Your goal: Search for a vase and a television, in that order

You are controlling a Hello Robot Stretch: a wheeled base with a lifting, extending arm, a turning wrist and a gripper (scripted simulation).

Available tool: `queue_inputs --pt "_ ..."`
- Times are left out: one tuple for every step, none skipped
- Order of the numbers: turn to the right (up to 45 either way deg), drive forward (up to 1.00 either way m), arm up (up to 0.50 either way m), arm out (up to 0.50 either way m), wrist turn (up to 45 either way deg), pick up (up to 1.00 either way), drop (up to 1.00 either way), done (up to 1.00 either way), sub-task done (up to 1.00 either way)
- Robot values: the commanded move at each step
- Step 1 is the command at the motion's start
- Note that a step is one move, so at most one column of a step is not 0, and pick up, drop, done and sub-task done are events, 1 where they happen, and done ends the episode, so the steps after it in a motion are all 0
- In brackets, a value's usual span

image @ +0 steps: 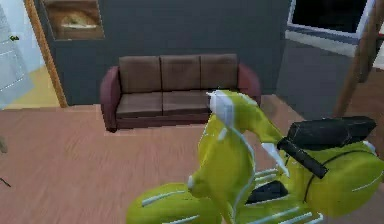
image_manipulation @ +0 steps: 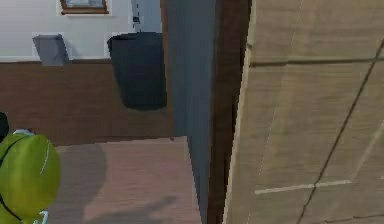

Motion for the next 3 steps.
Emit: queue_inputs --pt "45.0 0.0 0.0 0.0 0.0 0.0 0.0 0.0 0.0" --pt "15.0 0.0 0.0 0.0 0.0 0.0 0.0 0.0 0.0" --pt "0.0 0.8 0.0 0.0 0.0 0.0 0.0 0.0 0.0"
